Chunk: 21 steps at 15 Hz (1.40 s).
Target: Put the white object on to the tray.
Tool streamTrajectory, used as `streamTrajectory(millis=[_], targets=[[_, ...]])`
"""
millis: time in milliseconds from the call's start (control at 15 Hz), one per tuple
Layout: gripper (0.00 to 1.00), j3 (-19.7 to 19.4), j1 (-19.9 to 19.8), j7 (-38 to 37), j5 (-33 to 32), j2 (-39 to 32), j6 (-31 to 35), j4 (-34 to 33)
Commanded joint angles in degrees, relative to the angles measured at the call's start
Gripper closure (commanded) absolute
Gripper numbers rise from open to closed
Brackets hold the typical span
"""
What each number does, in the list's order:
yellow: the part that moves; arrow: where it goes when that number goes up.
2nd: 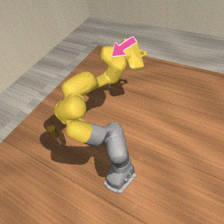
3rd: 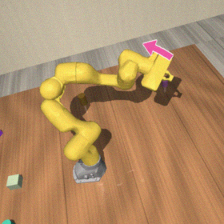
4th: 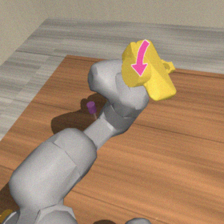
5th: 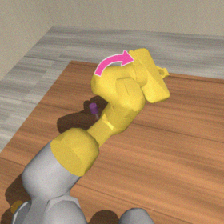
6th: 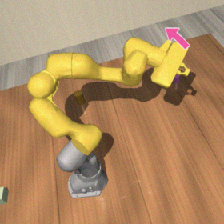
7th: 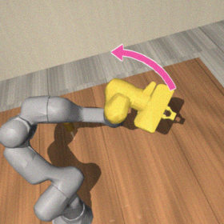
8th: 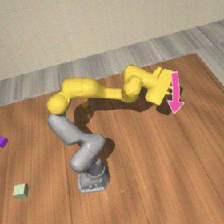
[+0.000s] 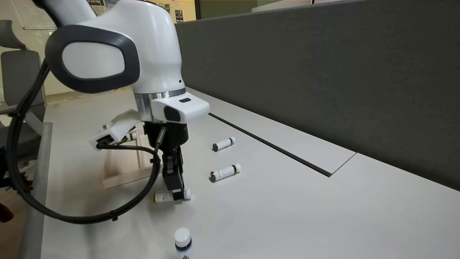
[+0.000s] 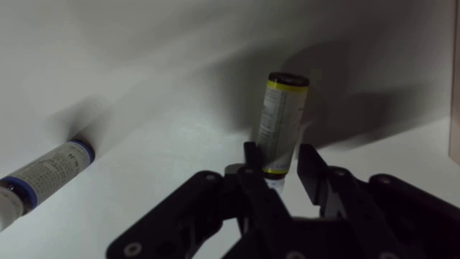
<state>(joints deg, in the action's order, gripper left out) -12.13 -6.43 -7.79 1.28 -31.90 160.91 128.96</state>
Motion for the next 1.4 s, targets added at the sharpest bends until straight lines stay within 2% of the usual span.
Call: streamTrajectory(millis=[0, 333, 667, 1067, 1333], targets=[[0.95, 0.25, -1.17, -1.12, 1.83, 0.75, -3.95, -1.41], [0.93, 2.18, -3.98, 0.75, 5.41, 4.64, -14.38, -3.55], [0.93, 5.03, -3.21, 5.08, 6.16, 15.20, -15.73, 0.43], [0.93, 12.23, 2.01, 8.14, 9.93, 23.12, -16.61, 8.06], [0.93, 15.81, 7.44, 4.61, 9.69, 21.35, -14.81, 8.88]])
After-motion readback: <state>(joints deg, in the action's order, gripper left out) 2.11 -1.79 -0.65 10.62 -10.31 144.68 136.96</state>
